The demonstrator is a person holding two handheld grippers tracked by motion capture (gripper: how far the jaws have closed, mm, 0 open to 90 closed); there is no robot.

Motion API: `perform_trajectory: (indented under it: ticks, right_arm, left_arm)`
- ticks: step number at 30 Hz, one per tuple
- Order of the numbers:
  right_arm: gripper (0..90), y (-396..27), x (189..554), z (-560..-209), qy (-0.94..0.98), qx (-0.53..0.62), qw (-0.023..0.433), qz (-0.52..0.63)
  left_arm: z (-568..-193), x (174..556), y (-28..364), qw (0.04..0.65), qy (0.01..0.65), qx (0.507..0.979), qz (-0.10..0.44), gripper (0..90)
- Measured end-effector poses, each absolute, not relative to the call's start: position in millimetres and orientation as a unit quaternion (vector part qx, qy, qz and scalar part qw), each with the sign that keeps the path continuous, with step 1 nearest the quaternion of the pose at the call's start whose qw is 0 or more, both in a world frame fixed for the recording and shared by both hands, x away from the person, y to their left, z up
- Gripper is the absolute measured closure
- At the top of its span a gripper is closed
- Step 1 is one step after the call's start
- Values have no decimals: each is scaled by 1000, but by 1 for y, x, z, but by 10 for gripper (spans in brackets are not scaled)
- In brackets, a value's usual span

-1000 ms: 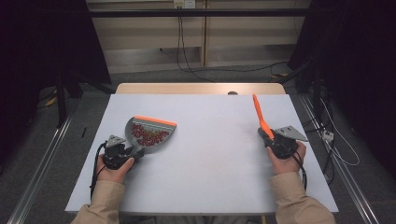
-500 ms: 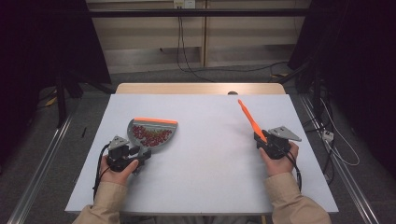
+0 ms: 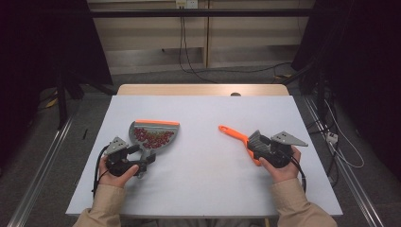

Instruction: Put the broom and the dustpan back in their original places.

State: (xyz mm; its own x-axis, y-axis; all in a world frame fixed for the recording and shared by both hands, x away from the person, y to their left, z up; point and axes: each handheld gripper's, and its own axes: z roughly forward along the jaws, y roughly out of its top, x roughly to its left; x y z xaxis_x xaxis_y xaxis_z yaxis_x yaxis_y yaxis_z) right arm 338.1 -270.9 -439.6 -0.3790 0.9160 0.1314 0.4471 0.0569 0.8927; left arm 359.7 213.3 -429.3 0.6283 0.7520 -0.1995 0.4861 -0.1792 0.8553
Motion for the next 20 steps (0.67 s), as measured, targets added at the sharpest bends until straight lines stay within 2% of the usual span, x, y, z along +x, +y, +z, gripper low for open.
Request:
perform_trajectory:
  ticks: [8,20]
  right_arm:
    - [266,-275,327,-437,689,474,235,495]
    - [250,-281,311,-444,700,461,222,498]
  left_arm:
    - [-427,359,219,505,384,762,126,118]
    - [-429,356,224,504,376,768,124,101]
